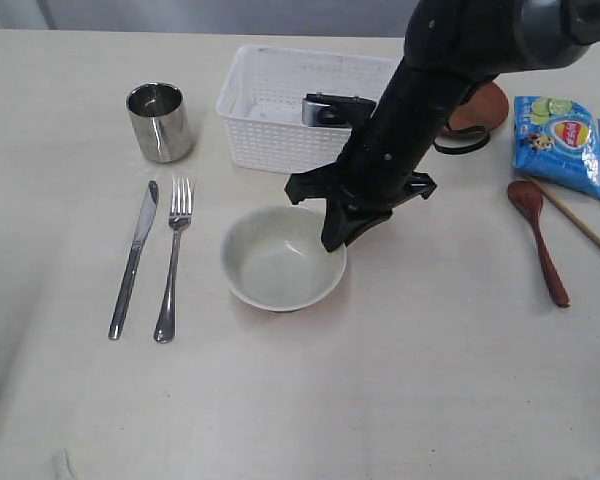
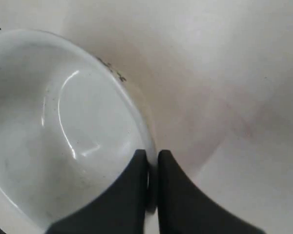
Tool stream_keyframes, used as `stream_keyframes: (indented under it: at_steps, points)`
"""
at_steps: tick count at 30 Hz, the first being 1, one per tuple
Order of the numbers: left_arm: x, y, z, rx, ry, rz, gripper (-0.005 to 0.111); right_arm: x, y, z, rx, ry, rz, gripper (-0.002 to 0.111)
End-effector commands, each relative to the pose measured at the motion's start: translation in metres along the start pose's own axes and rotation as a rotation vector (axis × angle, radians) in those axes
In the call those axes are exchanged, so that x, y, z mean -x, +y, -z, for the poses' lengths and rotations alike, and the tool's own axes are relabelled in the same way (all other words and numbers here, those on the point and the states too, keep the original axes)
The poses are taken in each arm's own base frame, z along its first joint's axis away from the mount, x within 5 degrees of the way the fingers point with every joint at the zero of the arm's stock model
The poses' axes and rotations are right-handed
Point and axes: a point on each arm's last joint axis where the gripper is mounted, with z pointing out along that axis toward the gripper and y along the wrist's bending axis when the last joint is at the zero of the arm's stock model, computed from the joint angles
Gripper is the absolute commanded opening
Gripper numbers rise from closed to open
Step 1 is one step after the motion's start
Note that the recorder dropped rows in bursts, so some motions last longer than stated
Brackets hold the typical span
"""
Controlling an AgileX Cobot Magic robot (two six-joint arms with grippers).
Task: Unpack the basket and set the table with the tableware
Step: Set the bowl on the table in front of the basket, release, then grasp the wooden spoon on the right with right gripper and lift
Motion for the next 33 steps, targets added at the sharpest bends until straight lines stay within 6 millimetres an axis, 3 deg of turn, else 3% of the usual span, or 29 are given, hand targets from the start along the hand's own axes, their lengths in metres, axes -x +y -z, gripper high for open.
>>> stream_keyframes:
  at_steps: [1,6,7,10,12,13,14,16,18,20,24,33]
  points:
    - [0.000,0.000,0.000,-0.002,-0.011,0.003,0.000,-0.002,-0.003,0.000,-0.012,0.018,0.014,0.009]
    - [0.000,0.000,0.000,-0.002,-0.011,0.003,0.000,-0.004,-0.001,0.006,0.003,0.027,0.033,0.051]
    - [0.000,0.000,0.000,-0.002,-0.011,0.003,0.000,-0.005,-0.003,0.014,0.007,0.014,0.024,0.056]
    - [0.000,0.000,0.000,-0.002,-0.011,0.003,0.000,-0.011,-0.011,0.049,0.004,-0.054,0.004,0.046]
    - [0.000,0.000,0.000,-0.002,-0.011,0.003,0.000,-0.021,-0.024,0.089,-0.017,-0.136,-0.021,0.038]
    - [0.000,0.000,0.000,-0.002,-0.011,0.003,0.000,-0.032,-0.036,0.118,-0.037,-0.199,-0.055,0.036]
    - [0.000,0.000,0.000,-0.002,-0.011,0.003,0.000,-0.038,-0.043,0.131,-0.061,-0.225,-0.074,0.037]
    - [0.000,0.000,0.000,-0.002,-0.011,0.003,0.000,-0.059,-0.077,0.153,-0.208,-0.238,-0.215,0.037]
    - [0.000,0.000,0.000,-0.002,-0.011,0.003,0.000,-0.072,-0.104,0.143,-0.298,-0.217,-0.314,0.037]
    - [0.000,0.000,0.000,-0.002,-0.011,0.003,0.000,-0.080,-0.123,0.118,-0.326,-0.231,-0.353,0.037]
    - [0.000,0.000,0.000,-0.002,-0.011,0.003,0.000,-0.082,-0.140,0.089,-0.371,-0.217,-0.366,0.037]
    - [0.000,0.000,0.000,-0.002,-0.011,0.003,0.000,-0.076,-0.166,0.058,-0.452,-0.142,-0.397,0.037]
